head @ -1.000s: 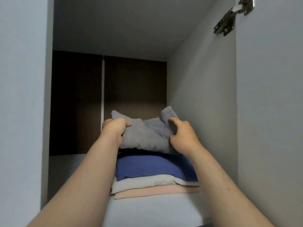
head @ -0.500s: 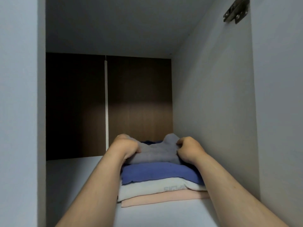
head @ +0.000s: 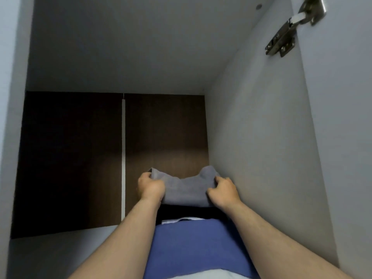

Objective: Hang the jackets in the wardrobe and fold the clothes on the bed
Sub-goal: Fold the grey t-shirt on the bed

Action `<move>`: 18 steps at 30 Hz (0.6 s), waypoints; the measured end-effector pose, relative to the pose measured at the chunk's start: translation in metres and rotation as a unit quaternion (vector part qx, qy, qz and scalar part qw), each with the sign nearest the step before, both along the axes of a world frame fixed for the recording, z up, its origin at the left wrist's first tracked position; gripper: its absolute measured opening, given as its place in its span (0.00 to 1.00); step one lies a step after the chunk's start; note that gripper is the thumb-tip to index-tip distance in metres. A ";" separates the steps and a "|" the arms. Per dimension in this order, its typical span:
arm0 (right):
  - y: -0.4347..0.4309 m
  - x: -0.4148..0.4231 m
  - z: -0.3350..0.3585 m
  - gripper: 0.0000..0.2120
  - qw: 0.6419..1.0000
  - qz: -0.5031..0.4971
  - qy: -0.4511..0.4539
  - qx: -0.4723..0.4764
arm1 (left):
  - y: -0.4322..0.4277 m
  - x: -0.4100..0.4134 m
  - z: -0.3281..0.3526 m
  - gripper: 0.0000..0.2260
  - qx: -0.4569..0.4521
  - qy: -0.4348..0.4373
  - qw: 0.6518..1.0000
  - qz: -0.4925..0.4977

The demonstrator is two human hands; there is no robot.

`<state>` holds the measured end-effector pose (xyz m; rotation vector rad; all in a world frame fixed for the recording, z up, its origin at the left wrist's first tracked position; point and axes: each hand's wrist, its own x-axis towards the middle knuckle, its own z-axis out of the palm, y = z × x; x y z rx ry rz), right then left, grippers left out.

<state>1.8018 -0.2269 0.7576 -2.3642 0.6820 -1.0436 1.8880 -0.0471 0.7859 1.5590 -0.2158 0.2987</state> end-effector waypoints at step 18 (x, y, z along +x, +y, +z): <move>-0.035 0.056 -0.055 0.19 0.994 0.020 0.104 0.003 | -0.020 0.070 -0.086 0.15 0.053 0.013 0.997 -0.050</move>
